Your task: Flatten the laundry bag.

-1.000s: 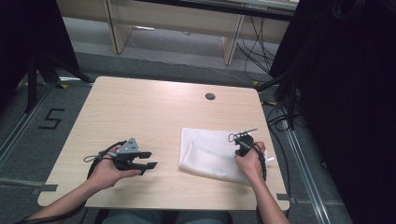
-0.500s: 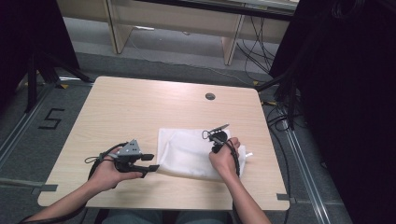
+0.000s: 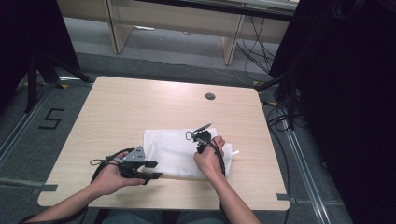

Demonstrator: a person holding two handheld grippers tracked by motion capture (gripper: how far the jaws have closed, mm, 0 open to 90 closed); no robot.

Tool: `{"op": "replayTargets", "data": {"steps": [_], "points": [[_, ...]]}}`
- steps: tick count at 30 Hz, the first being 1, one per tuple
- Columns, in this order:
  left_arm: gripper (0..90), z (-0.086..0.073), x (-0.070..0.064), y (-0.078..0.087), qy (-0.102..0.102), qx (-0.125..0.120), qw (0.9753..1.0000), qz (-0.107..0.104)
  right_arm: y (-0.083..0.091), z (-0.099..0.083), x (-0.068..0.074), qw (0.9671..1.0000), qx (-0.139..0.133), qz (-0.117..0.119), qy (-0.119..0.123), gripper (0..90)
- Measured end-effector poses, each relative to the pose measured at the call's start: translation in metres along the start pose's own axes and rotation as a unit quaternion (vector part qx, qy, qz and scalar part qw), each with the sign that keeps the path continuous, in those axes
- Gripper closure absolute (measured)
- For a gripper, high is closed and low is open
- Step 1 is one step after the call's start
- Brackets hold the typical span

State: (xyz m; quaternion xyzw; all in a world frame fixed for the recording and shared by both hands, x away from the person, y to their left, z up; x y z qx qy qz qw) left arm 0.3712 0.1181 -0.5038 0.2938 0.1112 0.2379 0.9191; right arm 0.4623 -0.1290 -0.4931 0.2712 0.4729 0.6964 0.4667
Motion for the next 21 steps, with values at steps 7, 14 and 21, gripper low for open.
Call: {"op": "replayTargets", "data": {"steps": [7, 14, 21], "points": [[57.0, -0.002, 0.001, -0.006, -0.003, 0.022, 0.9997, 0.013, 0.000, 0.003, 0.009, 0.9997, -0.004, 0.025, -0.007, 90.0], [60.6, -0.009, 0.009, -0.007, -0.009, 0.044, 0.9986, 0.026, 0.005, 0.006, 0.010, 0.9935, -0.038, 0.106, -0.009, 89.8], [61.4, -0.011, 0.010, -0.003, -0.012, 0.057, 0.9976, 0.037, 0.044, -0.011, -0.005, 0.9912, -0.040, 0.125, 0.020, 90.0]]}}
Point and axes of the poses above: each handheld gripper's, and its own axes: y roughly backward along the jaws, z roughly out of its top, x roughly to its left, the point moved 1 cm from there along -y, roughly forward along the jaws, and after that the axes turned 5 degrees about z, right-handed, at the moved point
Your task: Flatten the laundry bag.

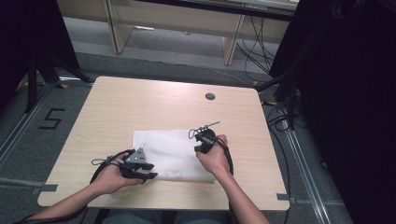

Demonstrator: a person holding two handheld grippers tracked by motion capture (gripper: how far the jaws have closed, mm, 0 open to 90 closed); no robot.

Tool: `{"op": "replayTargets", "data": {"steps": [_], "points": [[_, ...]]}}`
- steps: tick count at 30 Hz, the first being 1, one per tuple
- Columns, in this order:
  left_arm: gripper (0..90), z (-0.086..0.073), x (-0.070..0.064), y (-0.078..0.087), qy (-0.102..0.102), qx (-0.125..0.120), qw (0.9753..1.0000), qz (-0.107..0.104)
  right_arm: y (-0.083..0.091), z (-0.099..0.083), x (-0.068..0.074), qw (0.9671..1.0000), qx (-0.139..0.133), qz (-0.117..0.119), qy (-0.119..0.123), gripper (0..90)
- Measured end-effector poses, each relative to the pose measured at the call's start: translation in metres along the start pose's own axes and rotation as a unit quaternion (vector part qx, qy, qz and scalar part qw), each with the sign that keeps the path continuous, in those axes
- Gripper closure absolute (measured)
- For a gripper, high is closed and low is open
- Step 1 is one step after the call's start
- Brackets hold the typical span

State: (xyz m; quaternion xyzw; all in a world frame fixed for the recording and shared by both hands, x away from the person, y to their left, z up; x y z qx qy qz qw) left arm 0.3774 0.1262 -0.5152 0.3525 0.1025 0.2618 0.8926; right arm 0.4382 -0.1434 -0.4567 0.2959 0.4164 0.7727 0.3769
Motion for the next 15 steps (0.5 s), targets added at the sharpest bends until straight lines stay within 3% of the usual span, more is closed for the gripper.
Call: {"op": "replayTargets", "data": {"steps": [7, 8, 15], "points": [[63.0, -0.001, 0.002, 0.000, 0.010, 0.008, 0.9999, 0.004, 0.019, -0.043, -0.011, 0.9985, 0.054, 0.008, 0.004, 90.0], [63.3, -0.001, 0.002, -0.001, 0.009, 0.013, 0.9999, 0.005, 0.019, -0.048, -0.014, 0.9986, 0.052, 0.007, 0.009, 90.0], [64.9, 0.001, 0.003, -0.001, -0.004, 0.022, 0.9995, 0.022, 0.005, -0.057, -0.017, 0.9978, 0.066, 0.011, -0.005, 90.0]]}}
Point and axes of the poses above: each handheld gripper's, and its own axes: y roughly backward along the jaws, z roughly out of its top, x roughly to its left, the point moved 1 cm from there along -y, roughly forward along the jaws, and after that the axes turned 5 degrees about z, right-handed, at the moved point
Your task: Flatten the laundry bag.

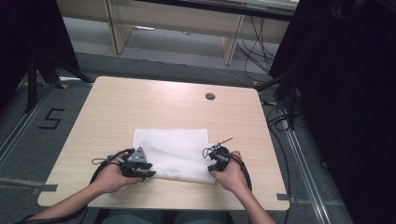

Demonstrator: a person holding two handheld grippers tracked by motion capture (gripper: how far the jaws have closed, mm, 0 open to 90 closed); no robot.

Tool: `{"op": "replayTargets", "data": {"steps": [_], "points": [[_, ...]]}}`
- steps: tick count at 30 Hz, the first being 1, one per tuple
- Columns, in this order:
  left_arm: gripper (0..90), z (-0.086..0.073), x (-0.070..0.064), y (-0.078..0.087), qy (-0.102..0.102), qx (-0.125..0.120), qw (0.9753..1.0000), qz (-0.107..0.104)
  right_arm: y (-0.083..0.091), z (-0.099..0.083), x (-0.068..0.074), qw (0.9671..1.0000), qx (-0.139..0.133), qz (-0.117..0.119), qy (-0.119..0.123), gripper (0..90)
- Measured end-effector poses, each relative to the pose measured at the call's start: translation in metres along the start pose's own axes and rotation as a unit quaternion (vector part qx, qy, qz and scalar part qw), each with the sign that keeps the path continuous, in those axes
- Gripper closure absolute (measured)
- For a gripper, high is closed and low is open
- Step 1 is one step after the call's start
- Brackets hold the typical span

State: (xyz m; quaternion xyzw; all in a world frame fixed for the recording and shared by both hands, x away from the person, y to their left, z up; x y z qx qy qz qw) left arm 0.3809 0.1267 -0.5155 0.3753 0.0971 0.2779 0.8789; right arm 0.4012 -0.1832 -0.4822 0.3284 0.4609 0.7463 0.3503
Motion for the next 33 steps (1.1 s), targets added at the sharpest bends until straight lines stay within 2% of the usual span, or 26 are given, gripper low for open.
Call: {"op": "replayTargets", "data": {"steps": [1, 2, 3, 4, 8, 10, 12, 14, 15, 16, 17, 18, 19, 20, 21, 22, 23, 25, 26, 27, 29, 30, 31, 32, 33], "points": [[65.0, 0.000, 0.003, 0.000, -0.002, 0.002, 0.9999, 0.011, -0.003, 0.002, -0.001, 0.9999, -0.001, 0.000, 0.013, 90.0], [65.1, 0.000, 0.006, 0.000, -0.008, 0.005, 0.9998, 0.015, -0.004, 0.003, 0.001, 1.0000, 0.003, 0.000, 0.005, 90.0], [65.3, 0.000, 0.007, 0.000, -0.002, 0.000, 0.9999, 0.016, -0.006, 0.005, 0.001, 0.9999, 0.000, 0.000, 0.013, 90.0], [65.4, -0.001, 0.010, 0.000, -0.003, 0.002, 0.9998, 0.020, -0.006, 0.008, 0.004, 1.0000, 0.002, -0.002, 0.004, 90.0], [65.5, -0.003, 0.020, 0.000, 0.010, -0.002, 0.9995, 0.029, -0.012, 0.018, 0.005, 0.9998, 0.000, -0.004, 0.018, 90.0], [65.5, -0.004, 0.022, 0.001, 0.011, -0.001, 0.9995, 0.029, -0.016, 0.023, 0.007, 0.9998, -0.005, -0.007, 0.017, 90.0], [65.5, -0.003, 0.030, 0.000, 0.009, 0.000, 0.9991, 0.041, -0.019, 0.029, 0.007, 0.9997, -0.005, -0.009, 0.022, 90.0], [65.5, -0.003, 0.034, 0.000, 0.012, 0.001, 0.9989, 0.046, -0.019, 0.034, 0.007, 0.9997, 0.005, -0.008, 0.025, 89.7], [65.5, -0.003, 0.034, 0.000, 0.012, 0.001, 0.9989, 0.046, -0.019, 0.034, 0.007, 0.9997, 0.005, -0.008, 0.025, 89.7], [65.5, -0.003, 0.035, -0.001, 0.018, -0.001, 0.9990, 0.041, -0.019, 0.036, 0.009, 0.9999, 0.009, -0.008, 0.012, 88.4], [65.5, -0.002, 0.038, -0.001, 0.015, -0.001, 0.9986, 0.052, -0.019, 0.042, 0.006, 0.9995, 0.011, 0.004, 0.030, 84.8], [65.4, -0.002, 0.038, -0.001, 0.022, -0.003, 0.9985, 0.051, -0.016, 0.046, 0.006, 0.9997, 0.016, 0.004, 0.018, 84.4], [65.2, -0.002, 0.038, -0.001, 0.022, -0.003, 0.9985, 0.051, -0.016, 0.046, 0.006, 0.9997, 0.016, 0.004, 0.018, 84.4], [65.1, 0.000, 0.037, 0.001, 0.016, -0.008, 0.9982, 0.057, -0.007, 0.058, 0.005, 0.9992, -0.027, -0.001, 0.030, 81.5], [64.9, 0.000, 0.037, 0.001, 0.016, -0.008, 0.9982, 0.057, -0.007, 0.058, 0.005, 0.9992, -0.027, -0.001, 0.030, 81.5], [64.8, 0.005, 0.032, 0.003, 0.017, -0.020, 0.9982, 0.054, -0.001, 0.070, 0.003, 0.9983, -0.051, -0.004, 0.029, 75.7], [64.4, 0.005, 0.032, 0.003, 0.017, -0.020, 0.9982, 0.054, -0.001, 0.070, 0.003, 0.9983, -0.051, -0.004, 0.029, 75.7], [64.0, 0.010, 0.026, 0.003, 0.015, -0.032, 0.9983, 0.047, -0.001, 0.084, -0.002, 0.9967, -0.071, -0.005, 0.039, 69.2], [62.6, 0.015, 0.022, 0.000, -0.003, -0.031, 0.9987, 0.040, -0.006, 0.097, -0.006, 0.9962, -0.070, -0.019, 0.048, 62.4], [62.3, 0.016, 0.019, -0.003, -0.001, -0.032, 0.9989, 0.035, -0.010, 0.104, -0.008, 0.9959, -0.069, -0.018, 0.055, 59.3], [62.2, 0.018, 0.017, -0.009, -0.010, -0.027, 0.9990, 0.033, -0.019, 0.114, -0.014, 0.9957, -0.073, -0.014, 0.056, 53.8], [62.3, 0.019, 0.017, -0.011, -0.017, -0.023, 0.9990, 0.035, -0.025, 0.117, -0.016, 0.9958, -0.069, -0.017, 0.059, 51.1], [62.4, 0.019, 0.017, -0.011, -0.017, -0.023, 0.9990, 0.035, -0.025, 0.117, -0.016, 0.9958, -0.069, -0.017, 0.059, 51.1], [62.5, 0.020, 0.017, -0.014, -0.014, -0.021, 0.9991, 0.034, -0.035, 0.123, -0.021, 0.9959, -0.059, -0.024, 0.063, 48.1], [62.6, 0.020, 0.017, -0.014, -0.014, -0.021, 0.9991, 0.034, -0.039, 0.124, -0.024, 0.9954, -0.063, -0.031, 0.065, 47.0]]}}
Point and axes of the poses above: each handheld gripper's, and its own axes: y roughly backward along the jaws, z roughly out of its top, x roughly to its left, the point moved 1 cm from there along -y, roughly forward along the jaws, and after that the axes turned 5 degrees about z, right-handed, at the moved point
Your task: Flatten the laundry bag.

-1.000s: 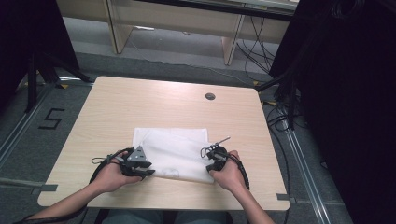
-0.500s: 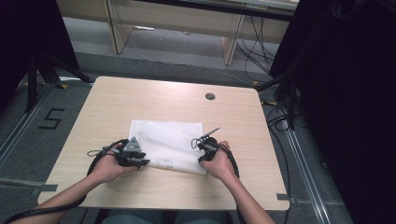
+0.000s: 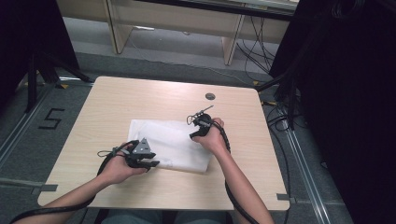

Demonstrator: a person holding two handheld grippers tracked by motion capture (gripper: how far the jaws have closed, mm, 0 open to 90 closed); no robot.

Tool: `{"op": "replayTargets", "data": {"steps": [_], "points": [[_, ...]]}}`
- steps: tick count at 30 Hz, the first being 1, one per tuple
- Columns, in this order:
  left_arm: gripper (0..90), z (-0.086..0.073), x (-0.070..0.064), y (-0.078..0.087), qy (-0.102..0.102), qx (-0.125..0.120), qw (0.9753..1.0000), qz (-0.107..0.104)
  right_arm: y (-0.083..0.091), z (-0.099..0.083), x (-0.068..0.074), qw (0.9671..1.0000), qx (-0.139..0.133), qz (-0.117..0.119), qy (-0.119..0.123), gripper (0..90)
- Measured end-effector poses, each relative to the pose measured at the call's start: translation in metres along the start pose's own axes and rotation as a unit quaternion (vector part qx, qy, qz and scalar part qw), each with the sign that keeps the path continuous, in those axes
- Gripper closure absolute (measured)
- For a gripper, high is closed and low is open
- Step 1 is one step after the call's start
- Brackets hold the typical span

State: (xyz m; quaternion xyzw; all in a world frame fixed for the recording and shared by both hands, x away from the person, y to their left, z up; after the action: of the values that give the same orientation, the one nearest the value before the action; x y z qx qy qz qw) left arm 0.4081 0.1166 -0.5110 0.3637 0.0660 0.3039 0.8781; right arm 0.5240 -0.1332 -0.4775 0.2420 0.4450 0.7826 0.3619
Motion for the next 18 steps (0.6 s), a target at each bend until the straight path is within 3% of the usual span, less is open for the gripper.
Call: {"op": "replayTargets", "data": {"steps": [3, 5, 7, 8, 9, 10, 12, 15, 16, 18], "points": [[62.8, 0.000, -0.001, -0.002, 0.002, 0.002, 0.9999, -0.010, -0.011, 0.002, -0.003, 0.9999, 0.012, 0.007, 0.005, 46.2], [62.9, -0.002, -0.001, -0.003, 0.004, 0.003, 0.9999, -0.011, -0.016, 0.002, -0.004, 0.9994, 0.020, 0.015, 0.022, 49.9], [62.9, -0.002, -0.001, -0.004, 0.003, 0.006, 0.9999, -0.009, -0.018, 0.003, -0.002, 0.9991, 0.024, 0.015, 0.032, 60.5], [63.0, -0.003, -0.001, -0.004, 0.002, 0.008, 0.9999, -0.010, -0.018, 0.003, 0.001, 0.9991, 0.025, 0.027, 0.021, 67.0], [63.0, -0.003, -0.001, -0.004, 0.002, 0.008, 0.9999, -0.010, -0.018, 0.003, 0.001, 0.9991, 0.025, 0.027, 0.021, 67.0], [63.0, -0.003, -0.001, -0.005, 0.007, 0.006, 0.9999, -0.014, -0.018, 0.004, 0.002, 0.9981, 0.029, 0.033, 0.044, 80.4], [63.1, -0.004, -0.001, -0.005, 0.008, 0.008, 0.9998, -0.014, -0.016, 0.005, 0.007, 0.9971, 0.040, 0.036, 0.054, 88.6], [63.1, -0.004, -0.001, -0.005, 0.007, 0.010, 0.9998, -0.014, -0.011, 0.006, 0.011, 0.9970, 0.040, 0.037, 0.054, 89.8], [63.1, -0.004, 0.000, -0.006, 0.006, 0.011, 0.9999, -0.011, 0.000, 0.009, 0.016, 0.9973, 0.041, 0.041, 0.044, 90.0], [63.1, -0.002, 0.001, -0.008, 0.002, 0.008, 0.9999, -0.013, 0.010, 0.011, 0.020, 0.9973, 0.036, 0.042, 0.050, 90.0]]}}
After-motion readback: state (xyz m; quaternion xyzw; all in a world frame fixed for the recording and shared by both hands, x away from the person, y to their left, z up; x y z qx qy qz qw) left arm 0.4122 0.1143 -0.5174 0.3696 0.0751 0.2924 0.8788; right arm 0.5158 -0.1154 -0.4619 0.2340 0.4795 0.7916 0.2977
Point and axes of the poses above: each handheld gripper's, and its own axes: y roughly backward along the jaws, z roughly out of its top, x roughly to its left, the point moved 1 cm from there along -y, roughly forward along the jaws, and after that the axes turned 5 degrees about z, right-handed, at the moved point
